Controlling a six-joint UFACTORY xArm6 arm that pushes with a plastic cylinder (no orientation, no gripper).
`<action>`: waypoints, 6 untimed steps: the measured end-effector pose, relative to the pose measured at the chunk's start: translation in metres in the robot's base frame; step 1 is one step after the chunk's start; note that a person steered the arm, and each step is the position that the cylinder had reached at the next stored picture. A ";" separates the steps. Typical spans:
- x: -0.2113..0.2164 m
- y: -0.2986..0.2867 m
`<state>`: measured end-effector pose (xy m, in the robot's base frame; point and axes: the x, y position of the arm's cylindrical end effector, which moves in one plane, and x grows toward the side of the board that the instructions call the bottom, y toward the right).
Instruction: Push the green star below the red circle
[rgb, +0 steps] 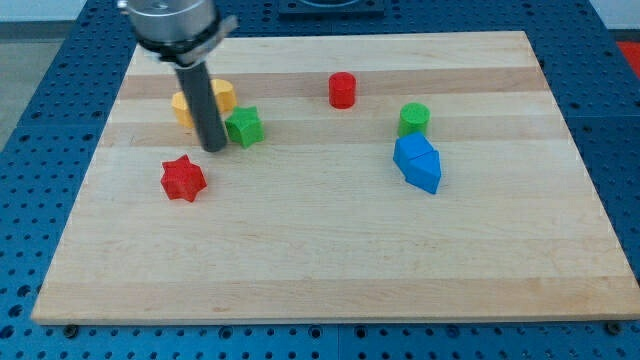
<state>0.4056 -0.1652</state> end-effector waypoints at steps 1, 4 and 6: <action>-0.007 -0.008; -0.027 0.090; -0.008 0.164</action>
